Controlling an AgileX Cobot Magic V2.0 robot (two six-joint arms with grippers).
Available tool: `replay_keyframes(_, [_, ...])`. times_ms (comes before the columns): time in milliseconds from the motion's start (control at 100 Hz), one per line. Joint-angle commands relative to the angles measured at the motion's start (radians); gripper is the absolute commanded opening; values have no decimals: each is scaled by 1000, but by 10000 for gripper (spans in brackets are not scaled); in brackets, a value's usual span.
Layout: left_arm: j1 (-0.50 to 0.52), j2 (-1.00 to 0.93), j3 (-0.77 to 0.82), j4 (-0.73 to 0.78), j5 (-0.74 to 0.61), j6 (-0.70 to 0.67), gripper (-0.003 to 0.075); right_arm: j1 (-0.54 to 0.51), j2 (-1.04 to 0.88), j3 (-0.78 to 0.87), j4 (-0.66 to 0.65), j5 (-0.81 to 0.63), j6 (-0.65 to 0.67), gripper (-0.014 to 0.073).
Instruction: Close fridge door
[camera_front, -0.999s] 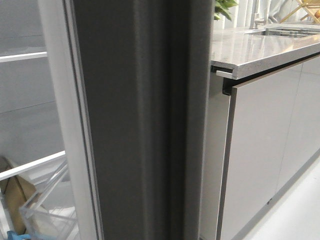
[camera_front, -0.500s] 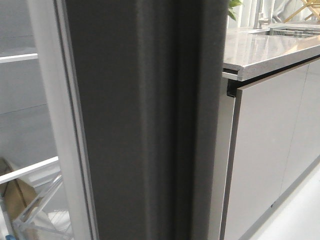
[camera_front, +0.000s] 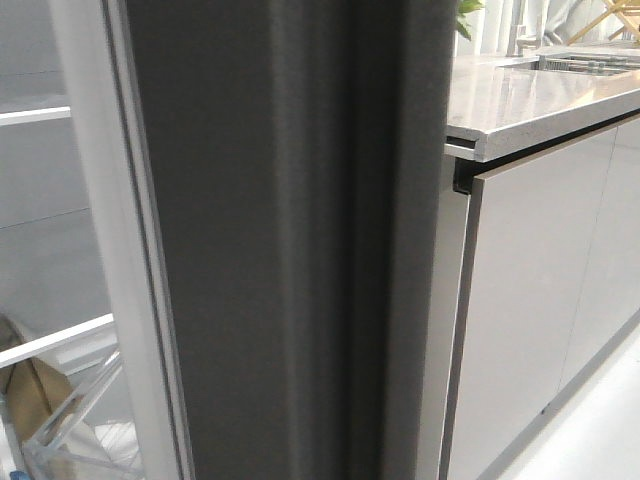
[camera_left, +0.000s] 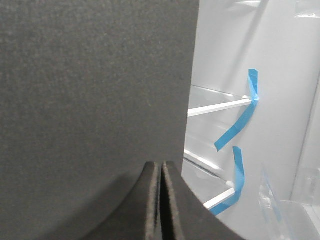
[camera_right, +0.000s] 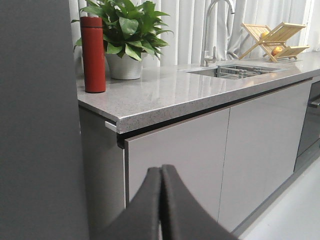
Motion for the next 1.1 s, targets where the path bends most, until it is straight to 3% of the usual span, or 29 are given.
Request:
replay_keyframes(0, [-5, 19, 28, -2, -77, -4, -21, -5, -12, 12, -9, -78, -2, -76])
replay_keyframes(769, [-5, 19, 28, -2, -77, -4, -21, -5, -2, 7, -9, -101, -2, -76])
replay_keyframes(1089, [-5, 19, 28, -2, -77, -4, -20, -3, 182, -236, -9, -88, 22, -76])
